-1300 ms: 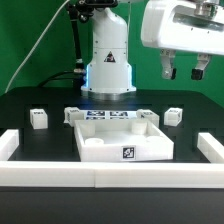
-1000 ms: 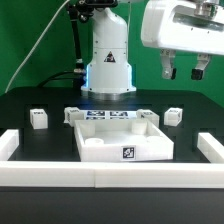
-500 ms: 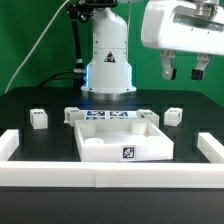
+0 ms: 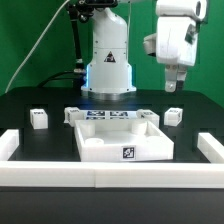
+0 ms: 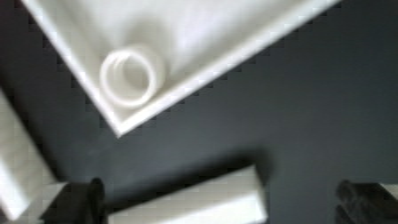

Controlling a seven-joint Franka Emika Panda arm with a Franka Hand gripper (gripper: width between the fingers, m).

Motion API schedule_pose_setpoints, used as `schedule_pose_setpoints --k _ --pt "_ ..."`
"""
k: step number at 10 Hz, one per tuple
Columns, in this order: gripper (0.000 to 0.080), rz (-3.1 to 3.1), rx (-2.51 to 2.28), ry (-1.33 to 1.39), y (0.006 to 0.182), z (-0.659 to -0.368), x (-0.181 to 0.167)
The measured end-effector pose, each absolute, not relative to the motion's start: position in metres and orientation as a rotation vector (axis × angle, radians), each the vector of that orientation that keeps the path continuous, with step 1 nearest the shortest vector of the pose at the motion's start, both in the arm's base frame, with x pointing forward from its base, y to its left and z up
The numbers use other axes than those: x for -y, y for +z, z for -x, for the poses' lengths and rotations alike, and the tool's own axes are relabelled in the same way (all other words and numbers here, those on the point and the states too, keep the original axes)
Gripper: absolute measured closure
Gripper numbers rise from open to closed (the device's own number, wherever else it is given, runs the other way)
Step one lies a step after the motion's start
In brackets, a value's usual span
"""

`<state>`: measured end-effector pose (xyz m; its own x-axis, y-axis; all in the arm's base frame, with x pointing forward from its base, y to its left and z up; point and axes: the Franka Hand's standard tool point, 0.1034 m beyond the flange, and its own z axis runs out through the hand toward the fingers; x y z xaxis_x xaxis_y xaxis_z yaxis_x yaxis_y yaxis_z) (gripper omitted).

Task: Assemble one leg

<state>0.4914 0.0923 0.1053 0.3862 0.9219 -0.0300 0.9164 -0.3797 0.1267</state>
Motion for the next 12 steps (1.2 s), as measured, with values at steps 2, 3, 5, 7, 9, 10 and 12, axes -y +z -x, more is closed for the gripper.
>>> schedule_pose_setpoints --k 2,3,5,7,9,10,12 --pt "0.015 -2.524 -1.656 0.088 0.107 -0.494 -0.095" --pt "0.015 -2.524 -1.656 0.087 0.106 -0.493 -0.095" --pt "0.015 -2.489 -1.704 0.089 0.106 -0.493 -0.093" --pt "0.015 -2.241 -2.016 0.089 0.093 -0.484 -0.073" --pt "0.015 -2.092 -2.197 0.004 0.081 -0.48 -0.062" --pt "0.015 -2.04 -2.267 -0.067 0.073 -0.476 -0.06" --pt "0.015 -2.052 -2.255 -0.061 0.073 -0.478 -0.061"
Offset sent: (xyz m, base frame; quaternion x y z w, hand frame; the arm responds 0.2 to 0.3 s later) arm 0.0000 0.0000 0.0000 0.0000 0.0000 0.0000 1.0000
